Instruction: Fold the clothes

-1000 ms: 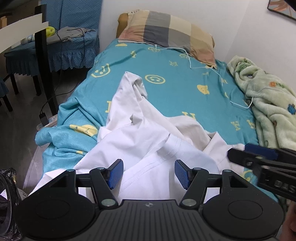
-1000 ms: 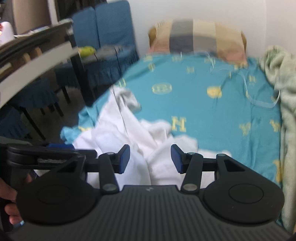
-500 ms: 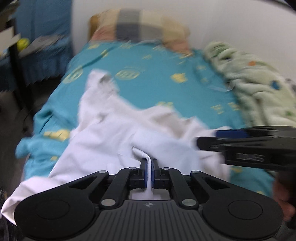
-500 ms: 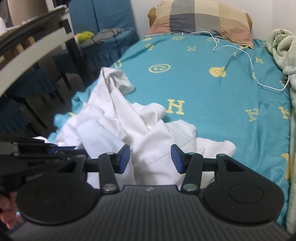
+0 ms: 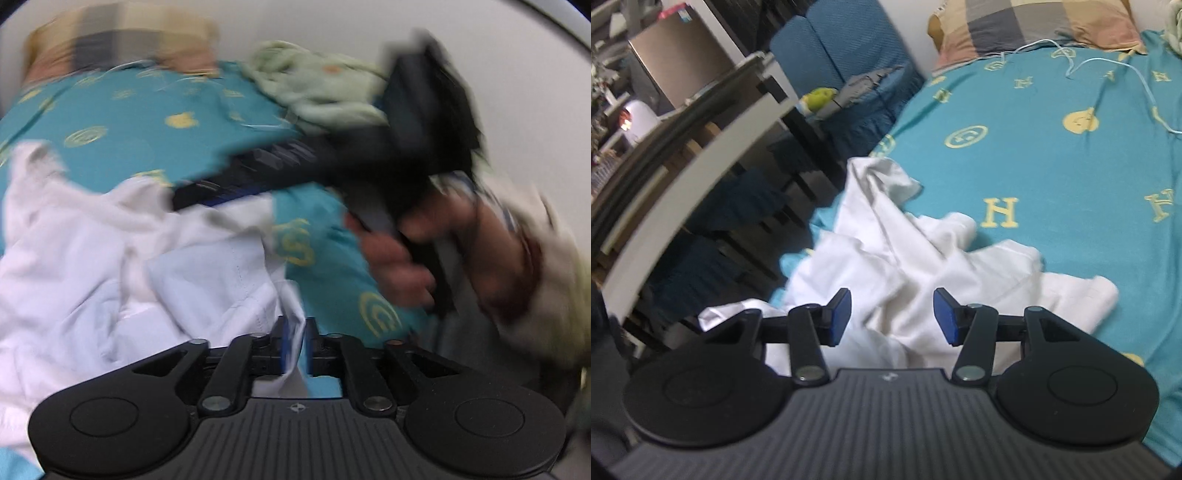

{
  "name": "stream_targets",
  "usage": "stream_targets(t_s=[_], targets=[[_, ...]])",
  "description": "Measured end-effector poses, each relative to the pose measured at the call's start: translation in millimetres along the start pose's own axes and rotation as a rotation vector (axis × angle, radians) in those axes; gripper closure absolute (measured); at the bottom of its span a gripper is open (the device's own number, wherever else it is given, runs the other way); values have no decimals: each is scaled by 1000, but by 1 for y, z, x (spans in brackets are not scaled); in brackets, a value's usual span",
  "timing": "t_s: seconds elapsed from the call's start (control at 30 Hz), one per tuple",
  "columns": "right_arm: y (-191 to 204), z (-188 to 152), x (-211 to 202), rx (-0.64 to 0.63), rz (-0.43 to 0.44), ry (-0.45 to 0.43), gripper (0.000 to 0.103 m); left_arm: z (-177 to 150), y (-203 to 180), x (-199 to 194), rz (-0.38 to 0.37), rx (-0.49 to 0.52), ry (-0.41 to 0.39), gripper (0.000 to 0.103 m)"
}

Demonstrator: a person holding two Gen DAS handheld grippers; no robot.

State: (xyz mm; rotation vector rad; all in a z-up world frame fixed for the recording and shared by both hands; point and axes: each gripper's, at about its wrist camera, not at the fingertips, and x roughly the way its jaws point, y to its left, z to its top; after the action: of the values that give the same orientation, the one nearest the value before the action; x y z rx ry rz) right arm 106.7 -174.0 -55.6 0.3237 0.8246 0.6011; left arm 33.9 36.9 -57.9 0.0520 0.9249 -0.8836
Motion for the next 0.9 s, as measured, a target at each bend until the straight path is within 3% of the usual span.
stream_targets(t_s=[0.07, 0.1, 0.17, 0.27, 0.33, 0.4, 0.5, 0.57, 0.67, 0.77, 0.9], targets=[[3, 2, -1, -21, 4, -17, 50, 0, 3, -8, 31, 5, -38, 61], [4, 2, -2, -33, 1, -29, 50, 1, 5, -12, 48, 6, -58, 58], [5, 2, -4, -49, 8, -53, 50, 2, 16, -30, 152, -78, -113, 54], [11, -5, -13, -107, 37, -109, 50, -3, 47, -74, 367, -306, -242, 39], [16, -9, -18, -145, 75, -128, 49, -16, 69, -104, 487, -468, -294, 39], [20, -10, -22, -161, 115, -115, 49, -32, 86, -128, 560, -629, -330, 39], [30, -16, -22, -190, 167, -79, 49, -53, 107, -144, 580, -816, -363, 39], [40, -23, -17, -219, 199, -36, 49, -54, 118, -142, 554, -845, -334, 39], [55, -33, -10, -264, 248, 31, 49, -42, 126, -122, 514, -822, -253, 39], [79, -55, 7, -365, 294, 142, 50, -41, 127, -100, 530, -781, -165, 42], [99, -78, 24, -537, 223, 233, 53, -48, 125, -91, 570, -737, -125, 43]])
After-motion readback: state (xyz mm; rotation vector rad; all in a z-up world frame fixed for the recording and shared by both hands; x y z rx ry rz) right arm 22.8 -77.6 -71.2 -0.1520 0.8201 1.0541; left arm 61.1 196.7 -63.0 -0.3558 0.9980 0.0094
